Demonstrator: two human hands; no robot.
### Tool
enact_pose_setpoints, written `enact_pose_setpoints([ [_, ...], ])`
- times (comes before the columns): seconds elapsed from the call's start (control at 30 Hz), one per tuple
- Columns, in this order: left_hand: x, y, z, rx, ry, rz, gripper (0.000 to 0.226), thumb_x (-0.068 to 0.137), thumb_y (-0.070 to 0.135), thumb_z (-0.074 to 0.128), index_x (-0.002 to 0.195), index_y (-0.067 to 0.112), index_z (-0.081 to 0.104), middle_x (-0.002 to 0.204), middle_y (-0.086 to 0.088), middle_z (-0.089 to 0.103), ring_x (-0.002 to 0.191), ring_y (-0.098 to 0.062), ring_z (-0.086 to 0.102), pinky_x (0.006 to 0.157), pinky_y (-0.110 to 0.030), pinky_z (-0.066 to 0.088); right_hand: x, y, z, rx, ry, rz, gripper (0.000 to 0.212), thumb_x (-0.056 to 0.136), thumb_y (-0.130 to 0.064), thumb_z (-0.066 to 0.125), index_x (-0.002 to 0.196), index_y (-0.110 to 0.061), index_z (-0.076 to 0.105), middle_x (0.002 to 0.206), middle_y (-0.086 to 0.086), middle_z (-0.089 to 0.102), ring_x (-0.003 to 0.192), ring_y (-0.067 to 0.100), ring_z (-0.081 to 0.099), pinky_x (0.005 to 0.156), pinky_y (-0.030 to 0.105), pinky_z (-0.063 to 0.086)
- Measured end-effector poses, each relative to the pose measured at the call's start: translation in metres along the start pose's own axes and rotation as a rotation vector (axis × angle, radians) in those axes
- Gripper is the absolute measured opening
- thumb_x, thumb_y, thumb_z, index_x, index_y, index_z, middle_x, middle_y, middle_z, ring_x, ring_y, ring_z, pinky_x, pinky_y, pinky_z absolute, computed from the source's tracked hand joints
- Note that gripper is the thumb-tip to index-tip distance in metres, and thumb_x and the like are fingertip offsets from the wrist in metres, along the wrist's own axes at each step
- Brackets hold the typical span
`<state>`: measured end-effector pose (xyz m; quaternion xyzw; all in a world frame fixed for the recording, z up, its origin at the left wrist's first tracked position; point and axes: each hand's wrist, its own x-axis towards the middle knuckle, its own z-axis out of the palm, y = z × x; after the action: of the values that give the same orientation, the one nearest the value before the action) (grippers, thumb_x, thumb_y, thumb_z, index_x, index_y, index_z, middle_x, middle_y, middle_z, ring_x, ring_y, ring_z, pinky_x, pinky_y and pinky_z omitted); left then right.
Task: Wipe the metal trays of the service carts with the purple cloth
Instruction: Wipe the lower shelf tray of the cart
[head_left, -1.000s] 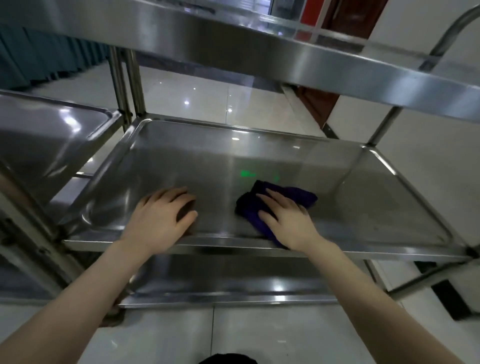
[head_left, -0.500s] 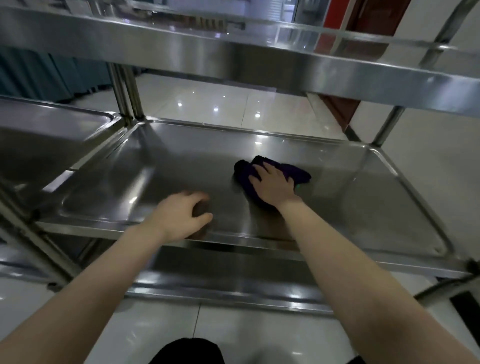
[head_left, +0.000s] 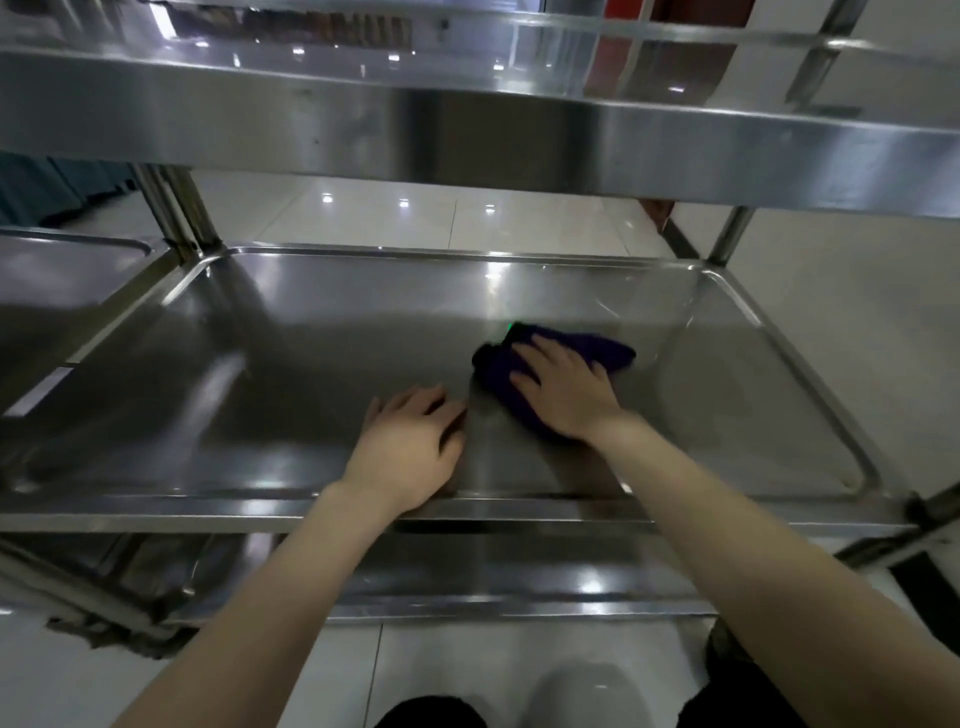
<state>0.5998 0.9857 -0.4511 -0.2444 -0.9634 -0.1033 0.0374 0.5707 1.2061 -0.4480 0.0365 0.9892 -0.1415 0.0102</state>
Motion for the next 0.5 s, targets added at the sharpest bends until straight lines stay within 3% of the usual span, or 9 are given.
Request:
enact_pose_setpoints([
  [0.17,0.008,0.004,-0.003,-0.017,-0.007,-0.021,0.042,0.096,0.039,0.043,0.137,0.030,0.050,0.146,0.000,0.043,0.130,-0.028,0.042,0.107,-0.046,0.034,0.053,-0.005,-0.010,0.034,-0.021,0.101,0.052,0.102,-0.046,0.028,0.151,-0.029,0.023,0.162,-0.003,0.010,0.148,0.024,0.008,0.115,0.061,0.008],
  [0.33,0.020,0.010,0.001,-0.069,0.037,-0.116,0.038,0.096,0.033,0.039,0.132,0.029,0.054,0.129,-0.005,0.053,0.114,-0.035,0.047,0.095,-0.043,0.042,-0.064,0.023,0.002,-0.018,-0.023,-0.111,0.054,0.098,-0.056,0.023,0.150,-0.041,0.020,0.161,-0.012,0.012,0.147,0.014,0.011,0.117,0.051,0.011],
  [0.43,0.046,0.019,0.004,-0.194,-0.072,-0.131,0.044,0.099,0.032,0.040,0.142,0.037,0.040,0.146,-0.001,0.040,0.132,-0.033,0.036,0.109,-0.042,0.032,-0.139,0.046,-0.001,-0.071,0.054,-0.097,0.062,0.091,-0.063,0.011,0.149,-0.043,0.025,0.158,-0.013,0.021,0.145,0.012,0.018,0.115,0.049,0.019],
  [0.5,0.056,0.036,0.011,-0.138,-0.158,-0.067,0.045,0.099,0.040,0.038,0.143,0.044,0.034,0.155,0.010,0.027,0.141,-0.027,0.023,0.114,-0.051,0.016,-0.140,0.060,-0.006,-0.043,0.018,-0.081,0.057,0.095,-0.062,0.019,0.148,-0.044,0.025,0.158,-0.014,0.020,0.146,0.011,0.017,0.115,0.048,0.017],
])
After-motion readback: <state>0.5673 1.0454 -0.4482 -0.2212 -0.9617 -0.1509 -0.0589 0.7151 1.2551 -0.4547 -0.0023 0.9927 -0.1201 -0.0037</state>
